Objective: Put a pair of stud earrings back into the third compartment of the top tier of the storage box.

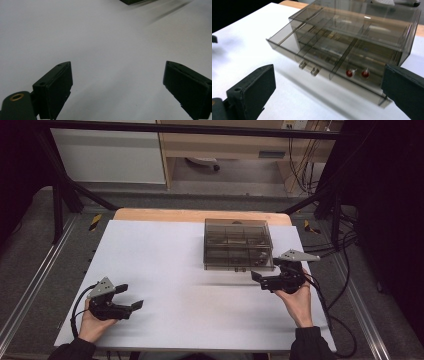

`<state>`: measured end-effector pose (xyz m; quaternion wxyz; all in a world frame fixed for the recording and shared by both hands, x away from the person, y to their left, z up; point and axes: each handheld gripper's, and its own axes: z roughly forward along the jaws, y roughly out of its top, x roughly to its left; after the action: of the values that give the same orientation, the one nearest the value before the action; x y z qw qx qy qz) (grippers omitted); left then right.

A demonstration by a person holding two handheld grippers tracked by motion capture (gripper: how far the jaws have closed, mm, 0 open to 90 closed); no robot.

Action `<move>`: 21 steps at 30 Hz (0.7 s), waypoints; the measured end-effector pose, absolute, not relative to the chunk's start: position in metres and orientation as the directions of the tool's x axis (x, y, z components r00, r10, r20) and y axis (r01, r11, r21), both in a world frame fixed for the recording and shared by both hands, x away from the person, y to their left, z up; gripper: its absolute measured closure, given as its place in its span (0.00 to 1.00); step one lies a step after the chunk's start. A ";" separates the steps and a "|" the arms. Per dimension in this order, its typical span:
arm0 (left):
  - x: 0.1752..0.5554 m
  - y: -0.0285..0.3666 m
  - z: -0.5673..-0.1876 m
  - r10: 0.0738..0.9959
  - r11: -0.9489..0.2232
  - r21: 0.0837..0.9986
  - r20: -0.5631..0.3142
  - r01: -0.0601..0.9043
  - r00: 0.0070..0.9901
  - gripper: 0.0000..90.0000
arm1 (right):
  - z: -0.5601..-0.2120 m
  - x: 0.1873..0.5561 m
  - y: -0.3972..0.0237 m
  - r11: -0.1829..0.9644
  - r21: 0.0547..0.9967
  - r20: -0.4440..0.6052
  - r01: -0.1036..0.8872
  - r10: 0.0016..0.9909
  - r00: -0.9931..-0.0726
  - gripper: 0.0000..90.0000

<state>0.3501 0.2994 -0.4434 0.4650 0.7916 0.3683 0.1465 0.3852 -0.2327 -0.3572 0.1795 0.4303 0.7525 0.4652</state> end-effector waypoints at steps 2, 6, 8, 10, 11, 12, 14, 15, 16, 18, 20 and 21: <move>0.350 0.299 -0.443 0.720 -0.296 0.844 -0.111 0.447 0.685 0.10 | -0.361 0.381 -0.236 0.188 0.858 0.140 0.478 0.810 -0.569 0.00; 0.350 0.299 -0.443 0.719 -0.297 0.844 -0.110 0.447 0.686 0.10 | -0.372 0.373 -0.242 0.192 0.853 0.142 0.486 0.810 -0.569 0.00; 0.350 0.299 -0.444 0.719 -0.300 0.843 -0.108 0.447 0.687 0.10 | -0.379 0.370 -0.245 0.205 0.851 0.132 0.484 0.808 -0.574 0.00; 0.350 0.299 -0.443 0.718 -0.301 0.843 -0.107 0.446 0.687 0.10 | -0.386 0.368 -0.247 0.214 0.847 0.131 0.487 0.803 -0.581 0.00; 0.350 0.299 -0.443 0.718 -0.302 0.843 -0.107 0.445 0.688 0.10 | -0.389 0.367 -0.248 0.214 0.845 0.137 0.491 0.800 -0.584 0.00; 0.350 0.299 -0.443 0.718 -0.301 0.843 -0.107 0.446 0.687 0.10 | -0.392 0.366 -0.250 0.218 0.847 0.133 0.486 0.797 -0.589 0.00; 0.350 0.299 -0.444 0.719 -0.299 0.843 -0.109 0.448 0.687 0.10 | -0.399 0.364 -0.253 0.230 0.843 0.135 0.486 0.785 -0.605 0.00; 0.350 0.299 -0.444 0.719 -0.302 0.842 -0.108 0.448 0.687 0.10 | -0.402 0.363 -0.255 0.238 0.842 0.132 0.484 0.780 -0.612 0.00; 0.350 0.299 -0.444 0.719 -0.302 0.841 -0.107 0.448 0.687 0.10 | -0.406 0.362 -0.257 0.244 0.840 0.130 0.484 0.776 -0.617 0.00; 0.350 0.298 -0.444 0.719 -0.301 0.842 -0.108 0.448 0.686 0.10 | -0.413 0.360 -0.262 0.250 0.835 0.134 0.491 0.772 -0.622 0.00; 0.350 0.298 -0.444 0.719 -0.303 0.841 -0.107 0.448 0.687 0.10 | -0.419 0.358 -0.267 0.236 0.834 0.155 0.499 0.767 -0.622 0.00; 0.350 0.298 -0.444 0.719 -0.304 0.840 -0.107 0.450 0.687 0.10 | -0.422 0.358 -0.271 0.233 0.834 0.160 0.500 0.766 -0.623 0.00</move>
<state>0.3499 0.2978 -0.4442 0.4611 0.7942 0.3679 0.1461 0.3579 -0.2707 -0.4222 0.1432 0.4099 0.7720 0.4642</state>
